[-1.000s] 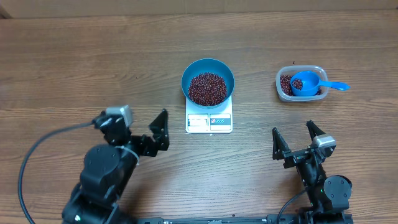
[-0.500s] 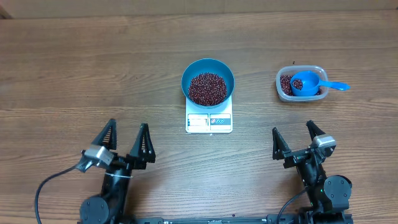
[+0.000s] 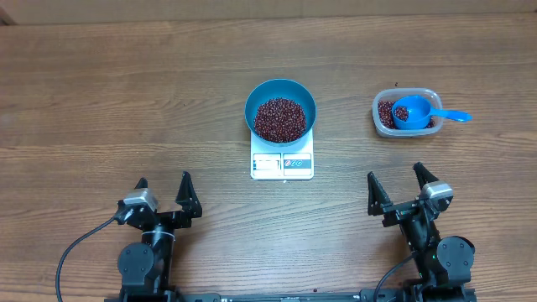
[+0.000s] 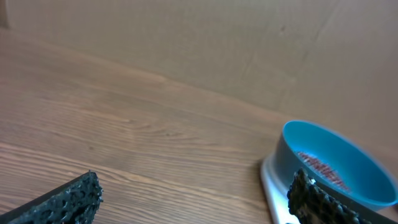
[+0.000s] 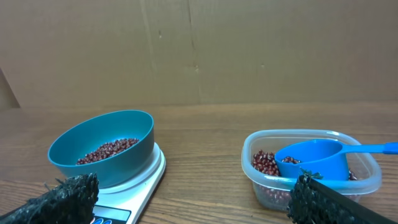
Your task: Scoop item into bowl and weigh 150g on scale
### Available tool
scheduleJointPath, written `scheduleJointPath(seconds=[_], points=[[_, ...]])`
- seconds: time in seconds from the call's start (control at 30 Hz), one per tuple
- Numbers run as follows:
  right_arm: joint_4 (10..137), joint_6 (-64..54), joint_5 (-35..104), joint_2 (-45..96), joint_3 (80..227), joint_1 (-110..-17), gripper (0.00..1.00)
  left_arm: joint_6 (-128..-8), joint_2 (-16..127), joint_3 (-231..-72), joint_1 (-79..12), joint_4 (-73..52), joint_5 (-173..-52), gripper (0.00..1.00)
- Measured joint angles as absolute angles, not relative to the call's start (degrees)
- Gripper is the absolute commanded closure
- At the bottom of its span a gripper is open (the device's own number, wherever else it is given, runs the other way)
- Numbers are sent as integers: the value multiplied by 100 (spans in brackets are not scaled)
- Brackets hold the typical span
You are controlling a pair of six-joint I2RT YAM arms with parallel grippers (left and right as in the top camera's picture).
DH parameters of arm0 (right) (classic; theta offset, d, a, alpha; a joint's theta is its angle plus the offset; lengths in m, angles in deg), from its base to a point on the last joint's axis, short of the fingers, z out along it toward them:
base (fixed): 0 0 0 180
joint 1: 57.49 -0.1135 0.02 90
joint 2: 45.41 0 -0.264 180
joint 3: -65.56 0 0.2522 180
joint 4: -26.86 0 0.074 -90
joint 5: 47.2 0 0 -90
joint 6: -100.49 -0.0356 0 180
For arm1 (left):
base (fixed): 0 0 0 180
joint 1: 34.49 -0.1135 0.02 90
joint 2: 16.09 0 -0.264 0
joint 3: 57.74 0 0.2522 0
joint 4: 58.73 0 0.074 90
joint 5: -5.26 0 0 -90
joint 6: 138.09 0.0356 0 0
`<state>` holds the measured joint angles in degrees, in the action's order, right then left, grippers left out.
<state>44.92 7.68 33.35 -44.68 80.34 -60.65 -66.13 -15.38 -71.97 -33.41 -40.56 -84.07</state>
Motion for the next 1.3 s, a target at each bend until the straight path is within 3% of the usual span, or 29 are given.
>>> scheduleJointPath(seconds=[0.37, 1.3], points=[[4490, 768, 3332, -4468, 8034, -6065, 0, -5855, -1538, -7197, -3341, -4048, -8385, 0], [4490, 771, 3337, -4468, 8034, -6065, 0, -5831, -1538, -7197, -3341, -4048, -8383, 0]])
